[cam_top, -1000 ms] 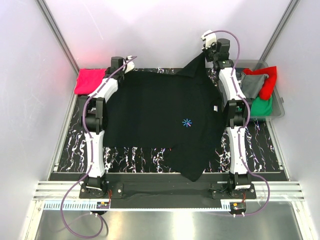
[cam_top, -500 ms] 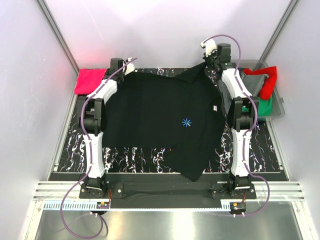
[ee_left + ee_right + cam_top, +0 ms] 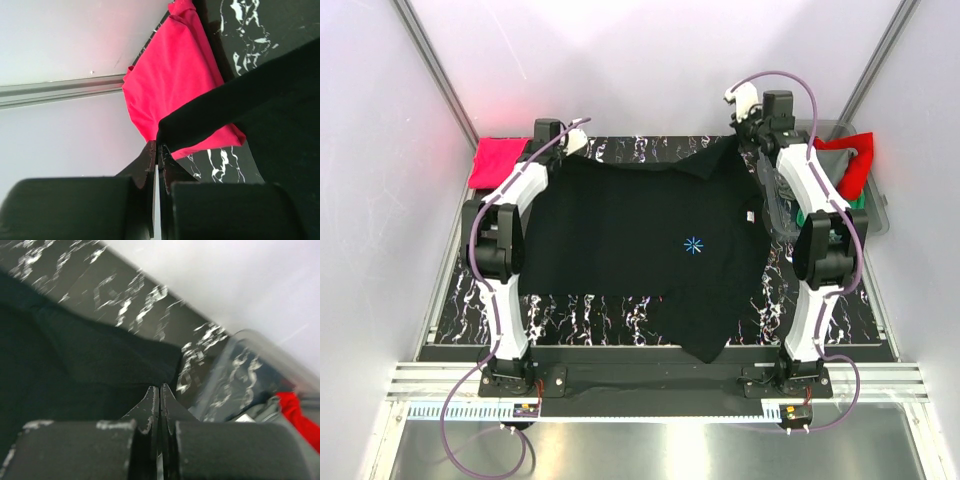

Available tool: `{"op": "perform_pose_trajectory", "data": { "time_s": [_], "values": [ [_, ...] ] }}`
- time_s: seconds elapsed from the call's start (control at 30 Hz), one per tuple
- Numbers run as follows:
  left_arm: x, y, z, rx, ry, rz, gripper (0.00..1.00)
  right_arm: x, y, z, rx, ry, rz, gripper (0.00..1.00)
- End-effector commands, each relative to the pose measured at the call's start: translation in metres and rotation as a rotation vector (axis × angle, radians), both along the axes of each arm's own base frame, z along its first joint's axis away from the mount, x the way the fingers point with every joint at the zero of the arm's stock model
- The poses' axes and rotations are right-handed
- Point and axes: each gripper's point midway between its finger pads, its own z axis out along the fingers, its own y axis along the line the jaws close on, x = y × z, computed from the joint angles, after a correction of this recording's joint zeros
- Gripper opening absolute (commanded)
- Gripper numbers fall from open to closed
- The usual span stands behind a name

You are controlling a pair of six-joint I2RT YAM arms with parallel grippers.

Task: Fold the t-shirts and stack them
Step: Fold the tshirt

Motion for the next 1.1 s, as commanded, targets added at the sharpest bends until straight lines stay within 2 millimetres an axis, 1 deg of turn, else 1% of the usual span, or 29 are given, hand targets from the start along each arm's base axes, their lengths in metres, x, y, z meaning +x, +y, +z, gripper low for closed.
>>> {"op": "perform_pose_trajectory", "data": {
  "time_s": [0.0, 0.03, 0.07, 0.13, 0.17, 0.2, 0.3, 0.47, 0.6, 0.67, 0.9, 1.03, 1.07],
  "values": [
    [-0.010, -0.001, 0.031, -0.035, -0.050, -0.013, 0.00, -0.027, 0.013, 0.026, 0.005, -0.027, 0.045, 0.00],
    [-0.012, -0.001, 0.029, -0.032, -0.043, -0.015, 0.00, -0.034, 0.013, 0.027, 0.006, -0.024, 0.044, 0.00],
    [-0.016, 0.000, 0.023, -0.029, -0.026, -0.013, 0.00, -0.037, 0.013, 0.025, 0.010, -0.016, 0.042, 0.00],
    [-0.022, 0.002, 0.023, -0.025, -0.021, -0.010, 0.00, -0.046, 0.013, 0.027, 0.010, -0.012, 0.040, 0.00],
    [-0.026, 0.003, 0.016, -0.019, -0.004, -0.011, 0.00, -0.049, 0.013, 0.026, 0.009, -0.007, 0.039, 0.00],
    [-0.029, 0.004, 0.017, -0.020, -0.006, -0.007, 0.00, -0.051, 0.013, 0.027, 0.008, -0.009, 0.039, 0.00],
    [-0.038, 0.008, 0.010, -0.014, 0.017, 0.001, 0.00, -0.059, 0.010, 0.027, -0.001, -0.006, 0.032, 0.00],
    [-0.045, 0.015, 0.006, -0.020, 0.028, 0.015, 0.00, -0.074, 0.002, 0.023, -0.040, 0.005, 0.020, 0.00],
    [-0.049, 0.021, 0.005, -0.015, 0.042, 0.023, 0.00, -0.084, -0.001, 0.023, -0.053, 0.009, 0.022, 0.00],
    [-0.050, 0.020, 0.002, -0.016, 0.050, 0.020, 0.00, -0.089, -0.002, 0.023, -0.050, 0.014, 0.016, 0.00],
    [-0.056, 0.022, -0.017, -0.018, 0.095, 0.024, 0.00, -0.111, -0.002, 0.021, -0.023, 0.048, 0.004, 0.00],
    [-0.067, 0.021, -0.026, -0.032, 0.124, 0.026, 0.00, -0.126, -0.004, 0.018, -0.018, 0.070, 0.002, 0.00],
    [-0.069, 0.021, -0.024, -0.036, 0.123, 0.027, 0.00, -0.128, -0.004, 0.020, -0.015, 0.070, 0.002, 0.00]
  ]
}}
